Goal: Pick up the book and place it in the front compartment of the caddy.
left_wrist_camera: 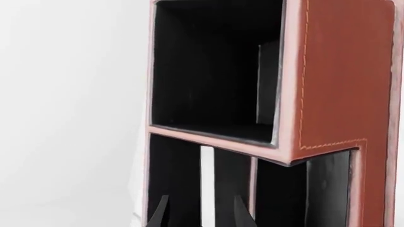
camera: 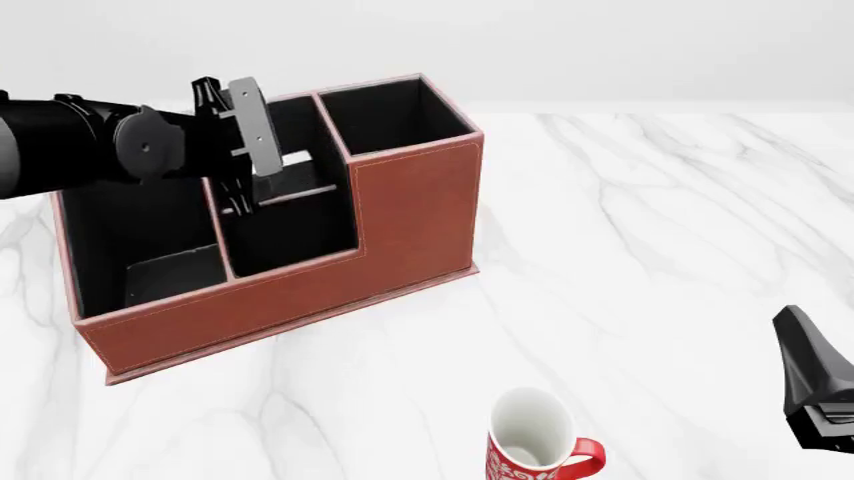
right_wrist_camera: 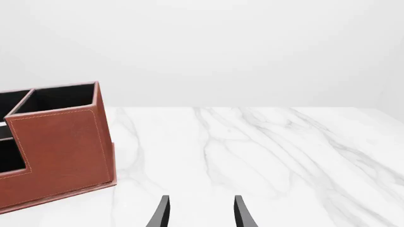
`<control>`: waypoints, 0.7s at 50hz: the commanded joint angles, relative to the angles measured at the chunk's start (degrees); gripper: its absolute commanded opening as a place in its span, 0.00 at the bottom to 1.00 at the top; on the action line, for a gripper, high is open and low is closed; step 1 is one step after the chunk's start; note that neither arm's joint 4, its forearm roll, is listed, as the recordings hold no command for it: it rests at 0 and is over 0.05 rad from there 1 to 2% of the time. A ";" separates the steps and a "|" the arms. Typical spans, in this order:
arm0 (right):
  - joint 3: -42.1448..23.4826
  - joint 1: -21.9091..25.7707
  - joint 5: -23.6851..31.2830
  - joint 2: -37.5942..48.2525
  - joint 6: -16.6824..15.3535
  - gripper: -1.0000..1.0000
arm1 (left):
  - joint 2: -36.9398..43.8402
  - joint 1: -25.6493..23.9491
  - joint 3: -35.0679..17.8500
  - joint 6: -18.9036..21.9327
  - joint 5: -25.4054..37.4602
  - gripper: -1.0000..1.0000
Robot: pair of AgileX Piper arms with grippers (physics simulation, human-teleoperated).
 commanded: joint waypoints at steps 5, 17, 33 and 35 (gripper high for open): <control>0.04 -0.25 -0.02 -0.11 -0.05 1.00 | -1.56 1.19 0.38 -0.59 0.43 1.00; 0.04 -0.25 -0.02 -0.10 -0.05 1.00 | -2.59 1.25 1.35 -0.38 0.82 1.00; 0.04 -0.23 -0.02 -0.10 -0.06 1.00 | -10.74 -0.83 5.70 -2.95 2.01 1.00; 0.04 -0.25 -0.02 -0.11 -0.06 1.00 | -12.45 -1.23 8.91 -3.15 1.10 1.00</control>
